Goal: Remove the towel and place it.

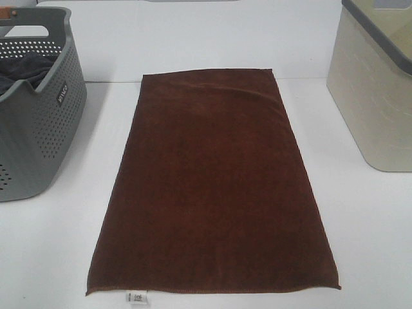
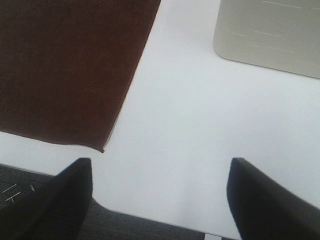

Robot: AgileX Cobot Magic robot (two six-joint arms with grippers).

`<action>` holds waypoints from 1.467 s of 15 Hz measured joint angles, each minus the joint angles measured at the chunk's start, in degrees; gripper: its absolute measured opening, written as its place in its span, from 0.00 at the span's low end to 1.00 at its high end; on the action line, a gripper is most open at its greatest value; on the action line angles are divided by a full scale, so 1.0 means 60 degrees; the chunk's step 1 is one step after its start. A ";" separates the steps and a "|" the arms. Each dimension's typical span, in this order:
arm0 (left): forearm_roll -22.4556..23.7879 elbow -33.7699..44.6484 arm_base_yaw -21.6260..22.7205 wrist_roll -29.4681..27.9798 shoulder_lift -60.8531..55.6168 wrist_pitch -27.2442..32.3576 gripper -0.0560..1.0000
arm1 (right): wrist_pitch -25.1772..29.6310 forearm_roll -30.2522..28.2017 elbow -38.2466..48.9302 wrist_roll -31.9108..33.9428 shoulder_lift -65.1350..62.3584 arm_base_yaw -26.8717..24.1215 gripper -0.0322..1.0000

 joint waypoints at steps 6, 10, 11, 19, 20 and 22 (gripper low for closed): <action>0.0000 0.0000 0.0000 0.0010 0.0000 0.0010 0.60 | 0.0000 0.0000 0.0000 0.0000 0.0000 0.0000 0.72; 0.0000 0.0000 0.0793 0.0029 -0.0057 0.0029 0.60 | 0.0000 0.0000 0.0000 0.0000 0.0000 -0.0115 0.72; 0.0000 0.0000 0.1165 0.0029 -0.0220 0.0029 0.60 | 0.0000 0.0000 0.0000 0.0000 0.0000 -0.0363 0.72; 0.0010 0.0010 0.2464 0.0038 -0.4135 0.0048 0.60 | 0.0000 0.0010 0.0000 0.0000 -0.1098 -0.2101 0.72; 0.0019 0.0010 0.2464 0.0038 -0.4163 0.0048 0.60 | 0.0000 0.0010 0.0000 0.0000 -0.1471 -0.2101 0.72; 0.0029 0.0010 0.2464 0.0038 -0.4183 0.0048 0.60 | 0.0000 0.0010 0.0000 0.0000 -0.2015 -0.2101 0.72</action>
